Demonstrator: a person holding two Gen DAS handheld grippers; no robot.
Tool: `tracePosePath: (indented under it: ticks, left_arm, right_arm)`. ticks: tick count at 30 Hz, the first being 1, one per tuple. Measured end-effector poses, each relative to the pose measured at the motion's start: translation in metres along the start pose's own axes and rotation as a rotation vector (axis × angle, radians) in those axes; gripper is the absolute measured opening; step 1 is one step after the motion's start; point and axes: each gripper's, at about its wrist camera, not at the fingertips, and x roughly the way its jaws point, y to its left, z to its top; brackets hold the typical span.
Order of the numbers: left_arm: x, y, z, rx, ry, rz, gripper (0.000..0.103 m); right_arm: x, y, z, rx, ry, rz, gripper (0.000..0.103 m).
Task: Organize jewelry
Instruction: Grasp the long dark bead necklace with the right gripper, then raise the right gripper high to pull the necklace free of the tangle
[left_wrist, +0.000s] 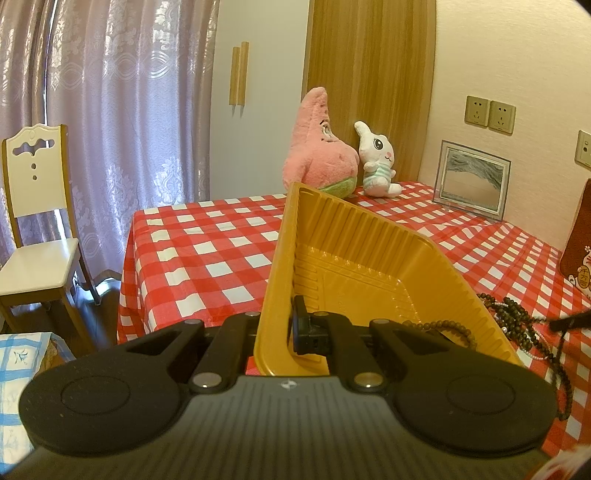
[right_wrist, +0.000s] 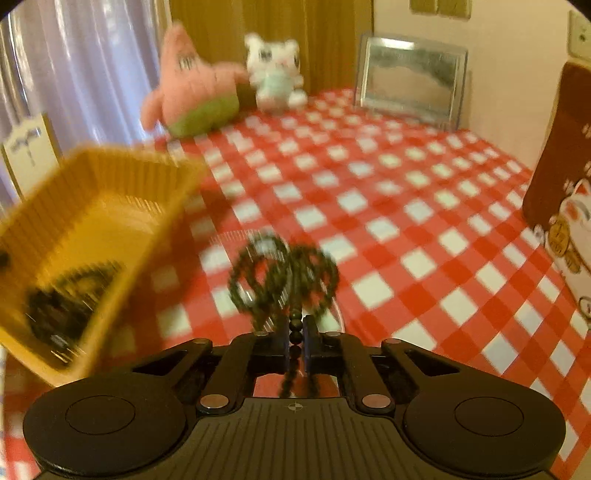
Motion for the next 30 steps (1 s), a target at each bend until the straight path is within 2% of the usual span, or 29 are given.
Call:
tracePosePath:
  ticks: [7, 12, 22, 30]
  left_arm:
    - [-0.001, -0.001, 0.001, 0.002, -0.003, -0.002, 0.005]
    - [-0.001, -0.001, 0.001, 0.004, -0.006, -0.005, 0.005]
    - [-0.002, -0.001, 0.002, 0.007, -0.010, -0.010, 0.005]
    - [-0.002, -0.001, 0.003, 0.007, -0.011, -0.011, 0.005]
  right_arm:
    - [-0.080, 0.001, 0.051, 0.013, -0.214, 0.069, 0.007]
    - [-0.136, 0.000, 0.091, -0.006, -0.365, 0.080, 0.007]
    - [-0.209, -0.005, 0.146, -0.060, -0.532, 0.093, 0.007]
    - [-0.256, 0.007, 0.169, -0.134, -0.637, 0.142, 0.007]
